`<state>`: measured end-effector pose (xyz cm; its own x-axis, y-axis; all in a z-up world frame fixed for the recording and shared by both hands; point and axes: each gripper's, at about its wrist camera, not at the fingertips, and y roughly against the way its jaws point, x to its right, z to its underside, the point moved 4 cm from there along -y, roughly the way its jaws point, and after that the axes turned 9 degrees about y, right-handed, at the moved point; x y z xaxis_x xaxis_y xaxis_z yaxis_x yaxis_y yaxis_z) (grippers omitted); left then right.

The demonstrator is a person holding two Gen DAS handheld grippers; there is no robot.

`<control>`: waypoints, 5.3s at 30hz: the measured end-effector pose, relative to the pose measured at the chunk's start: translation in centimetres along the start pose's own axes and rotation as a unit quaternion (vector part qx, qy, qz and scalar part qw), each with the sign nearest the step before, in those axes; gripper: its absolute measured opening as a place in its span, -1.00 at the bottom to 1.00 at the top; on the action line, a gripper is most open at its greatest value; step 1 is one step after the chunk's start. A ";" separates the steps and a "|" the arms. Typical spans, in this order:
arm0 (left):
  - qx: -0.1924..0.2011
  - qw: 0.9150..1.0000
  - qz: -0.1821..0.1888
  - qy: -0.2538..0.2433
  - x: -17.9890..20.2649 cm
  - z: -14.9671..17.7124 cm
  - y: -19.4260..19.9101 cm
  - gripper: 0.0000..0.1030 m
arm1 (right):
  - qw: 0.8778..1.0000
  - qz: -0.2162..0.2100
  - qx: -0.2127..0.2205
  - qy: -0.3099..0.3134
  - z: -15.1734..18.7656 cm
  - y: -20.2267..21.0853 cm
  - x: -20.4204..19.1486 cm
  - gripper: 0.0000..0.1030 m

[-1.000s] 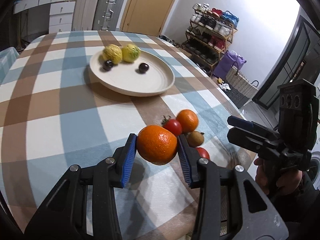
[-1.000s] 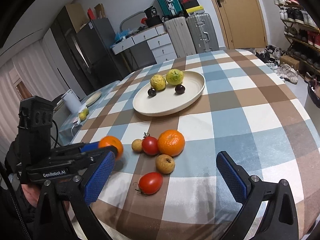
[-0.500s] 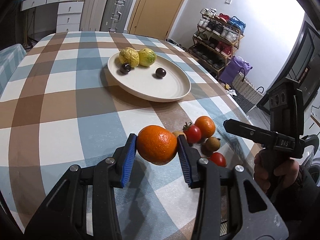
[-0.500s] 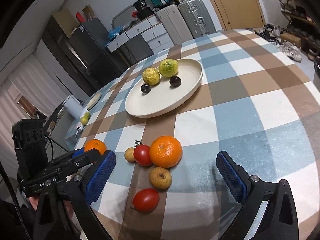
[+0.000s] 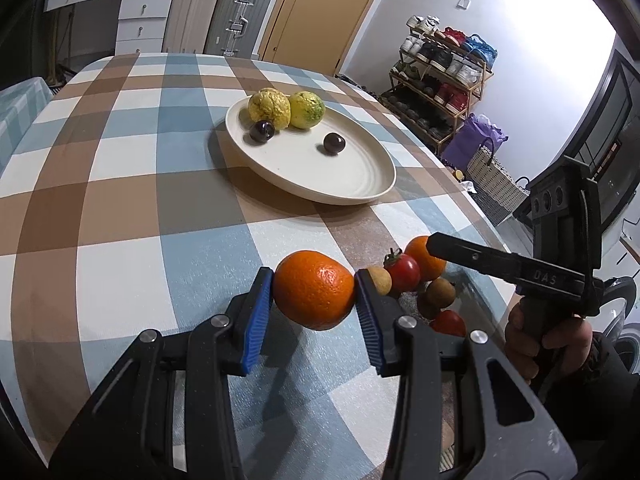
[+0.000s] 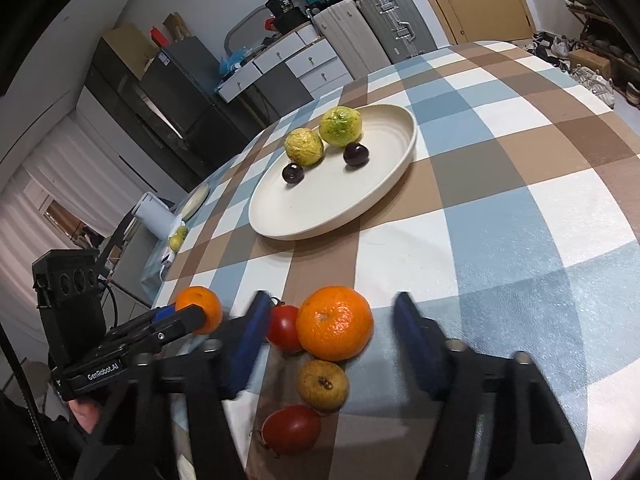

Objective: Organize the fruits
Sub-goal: 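Grasp the large orange with the left tool while the right tool grasps a smaller orange, then carry both oranges onto the cream plate and open both tools, then withdraw both tools from the plate toward the loose tomatoes, then grasp a red tomato with the right tool while the left tool grasps a brown round fruit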

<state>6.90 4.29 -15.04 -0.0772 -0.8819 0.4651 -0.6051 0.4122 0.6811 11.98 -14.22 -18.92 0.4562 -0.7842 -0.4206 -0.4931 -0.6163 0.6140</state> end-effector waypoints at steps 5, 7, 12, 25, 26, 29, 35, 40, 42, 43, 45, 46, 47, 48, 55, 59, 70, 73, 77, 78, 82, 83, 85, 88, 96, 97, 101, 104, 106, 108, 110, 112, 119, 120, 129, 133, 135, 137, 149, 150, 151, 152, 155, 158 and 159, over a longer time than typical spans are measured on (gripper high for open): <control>0.001 1.000 -0.001 0.001 -0.3 -0.5 -0.3 -0.26 | 1.000 -0.008 -0.005 -0.007 0.2 -0.3 0.2 -0.18; 0.000 1.000 -0.003 0.002 -0.3 -0.4 -0.4 -0.26 | 1.000 -0.011 -0.005 -0.012 0.2 -0.3 0.3 -0.20; 0.000 1.000 -0.008 0.003 -0.1 -0.5 -0.5 -0.26 | 1.000 -0.021 0.000 -0.024 0.3 0.0 0.6 -0.24; 0.018 1.000 -0.020 -0.006 0.1 -2.7 0.1 -0.26 | 0.998 -0.034 0.050 -0.030 -0.8 2.4 1.3 -0.25; 0.022 0.999 -0.021 -0.008 0.2 -3.2 0.1 -0.26 | 0.997 -0.035 0.055 -0.029 -1.1 2.6 1.4 -0.25; 0.030 0.999 -0.022 -0.016 0.7 -4.8 -0.1 -0.26 | 0.997 -0.040 0.067 -0.026 -2.3 3.1 1.4 -0.25; 0.041 0.998 -0.019 -0.034 2.2 -8.5 -1.7 -0.26 | 0.995 -0.047 0.086 -0.007 -5.9 3.1 1.6 -0.25; 0.026 0.999 -0.016 -0.039 3.1 -11.0 -5.1 -0.26 | 0.994 -0.053 0.095 0.004 -9.2 2.3 2.2 -0.25; 0.019 0.999 -0.015 -0.037 3.2 -11.8 -6.5 -0.26 | 0.994 -0.055 0.094 0.007 -10.4 1.7 2.6 -0.25; 0.016 0.999 -0.016 -0.038 3.2 -12.2 -7.3 -0.26 | 0.994 -0.055 0.092 0.008 -11.0 1.3 2.8 -0.25; 0.010 0.999 -0.018 -0.035 3.1 -12.9 -8.7 -0.26 | 0.995 -0.055 0.087 0.008 -11.9 0.4 3.3 -0.25; 0.006 0.999 -0.018 -0.035 3.1 -13.3 -9.4 -0.26 | 0.995 -0.056 0.083 0.006 -12.4 -0.1 3.6 -0.25; 0.004 0.999 -0.021 -0.035 2.9 -13.6 -10.1 -0.26 | 0.995 -0.057 0.079 0.003 -13.0 -0.7 4.0 -0.25; 0.002 0.999 -0.023 -0.035 2.9 -14.0 -10.7 -0.26 | 0.995 -0.059 0.077 0.003 -13.3 -1.2 4.2 -0.25; -0.011 0.999 -0.026 -0.044 2.7 -15.6 -14.3 -0.26 | 0.997 -0.058 0.060 0.001 -15.4 -4.7 5.8 -0.24; -0.018 0.998 -0.029 -0.050 2.7 -15.8 -15.6 -0.26 | 0.998 -0.051 0.045 0.002 -16.0 -6.5 6.5 -0.24; -0.023 0.998 -0.024 -0.052 2.4 -16.2 -17.2 -0.26 | 0.999 -0.031 0.023 0.014 -16.2 -9.1 7.0 -0.24; -0.020 0.998 -0.020 -0.055 2.7 -16.2 -17.0 -0.25 | 0.999 -0.027 0.025 0.023 -16.3 -9.3 6.6 -0.22; -0.004 0.998 -0.023 -0.063 3.1 -16.5 -16.1 -0.02 | 0.998 -0.029 0.038 0.028 -16.6 -8.9 6.2 0.25; 0.000 0.998 -0.023 -0.062 3.2 -16.5 -15.7 0.03 | 0.998 -0.032 0.047 0.025 -16.7 -8.5 6.2 0.34; 0.010 0.998 -0.027 -0.064 3.6 -16.4 -14.0 0.13 | 0.997 -0.035 0.074 0.011 -16.8 -6.4 6.2 0.50; 0.014 0.997 -0.029 -0.064 3.8 -16.3 -13.5 0.16 | 0.996 -0.032 0.080 0.008 -16.7 -5.7 6.2 0.59; 0.023 0.997 -0.030 -0.064 4.1 -16.1 -12.2 0.21 | 0.996 -0.028 0.090 0.006 -16.5 -4.5 6.1 0.70; 0.040 0.997 -0.036 -0.062 4.5 -15.5 -10.0 0.37 | 0.995 -0.025 0.100 0.006 -15.7 -2.5 5.5 0.83; 0.072 0.994 -0.058 -0.062 5.9 -13.0 -4.4 0.56 | 0.992 -0.011 0.128 0.010 -13.0 2.6 3.4 0.99; 0.079 0.993 -0.064 -0.063 6.2 -12.6 -3.6 0.56 | 0.991 -0.009 0.131 0.012 -12.6 3.2 3.0 0.99; 0.091 0.991 -0.072 -0.064 6.9 -11.5 -1.3 0.67 | 0.991 -0.002 0.135 0.024 -11.0 5.0 1.4 0.99; 0.096 0.990 -0.075 -0.066 7.4 -10.2 0.4 0.70 | 0.990 0.003 0.136 0.033 -10.1 5.8 0.3 0.99; 0.101 0.990 -0.079 -0.064 7.6 -9.5 1.3 0.80 | 0.990 0.008 0.138 0.041 -9.4 6.6 -0.6 1.00; 0.109 0.989 -0.080 -0.059 7.6 -8.6 2.4 0.98 | 0.989 0.014 0.139 0.051 -8.6 7.2 -1.5 1.00; 0.114 0.988 -0.082 -0.058 7.6 -7.9 3.2 0.98 | 0.988 0.021 0.138 0.063 -7.8 7.7 -2.2 1.00; 0.117 0.988 -0.088 -0.056 7.5 -7.1 4.0 0.98 | 0.987 0.028 0.138 0.075 -6.9 8.2 -3.0 1.00; 0.114 0.988 -0.099 -0.039 6.3 -4.4 5.2 0.98 | 0.985 0.051 0.121 0.111 -3.1 9.0 -5.3 1.00; 0.112 0.988 -0.102 -0.037 6.1 -3.8 5.4 0.98 | 0.985 0.054 0.116 0.116 -2.4 9.0 -5.6 1.00; 0.094 0.989 -0.109 -0.023 4.5 -1.2 4.8 0.98 | 0.988 0.061 0.072 0.121 2.4 7.9 -6.1 1.00; 0.083 0.990 -0.110 -0.016 3.8 -0.5 4.3 0.98 | 0.990 0.058 0.051 0.114 3.7 6.9 -5.8 1.00; 0.080 0.991 -0.110 -0.014 3.5 -0.4 4.1 0.98 | 0.992 0.053 0.041 0.110 4.2 6.4 -5.7 1.00; 0.077 0.991 -0.111 -0.012 3.3 -0.4 3.8 0.98 | 0.993 0.047 0.032 0.107 4.7 5.9 -5.7 1.00; 0.057 0.992 -0.117 -0.002 1.9 -0.1 2.3 0.98 | 0.994 0.037 -0.008 0.098 6.2 2.6 -5.1 0.58; 0.057 0.992 -0.116 -0.001 1.9 0.0 2.3 0.98 | 0.995 0.040 -0.009 0.096 6.2 2.5 -5.0 0.53; 0.057 0.992 -0.116 -0.001 1.8 0.0 2.2 0.98 | 0.995 0.041 -0.010 0.095 6.2 2.3 -4.9 0.47; 0.056 0.992 -0.116 -0.001 1.8 0.0 2.1 0.98 | 0.995 0.040 -0.013 0.095 6.2 2.2 -4.9 0.29; 0.052 0.992 -0.116 -0.003 1.8 0.0 1.6 0.98 | 0.994 0.045 -0.014 0.098 6.1 2.0 -4.7 0.02; 0.047 0.992 -0.117 -0.006 2.0 0.1 1.3 0.98 | 0.993 0.044 -0.019 0.104 6.1 1.8 -4.7 -0.35; 0.046 0.992 -0.117 -0.007 2.1 0.2 1.1 0.98 | 0.993 0.046 -0.016 0.108 6.2 1.8 -4.8 -0.35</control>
<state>5.95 2.89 -13.42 0.0626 -0.9546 0.2913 -0.6773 0.1737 0.7149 4.34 -12.05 -19.93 0.5609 -0.8006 -0.2110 -0.5175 -0.5380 0.6654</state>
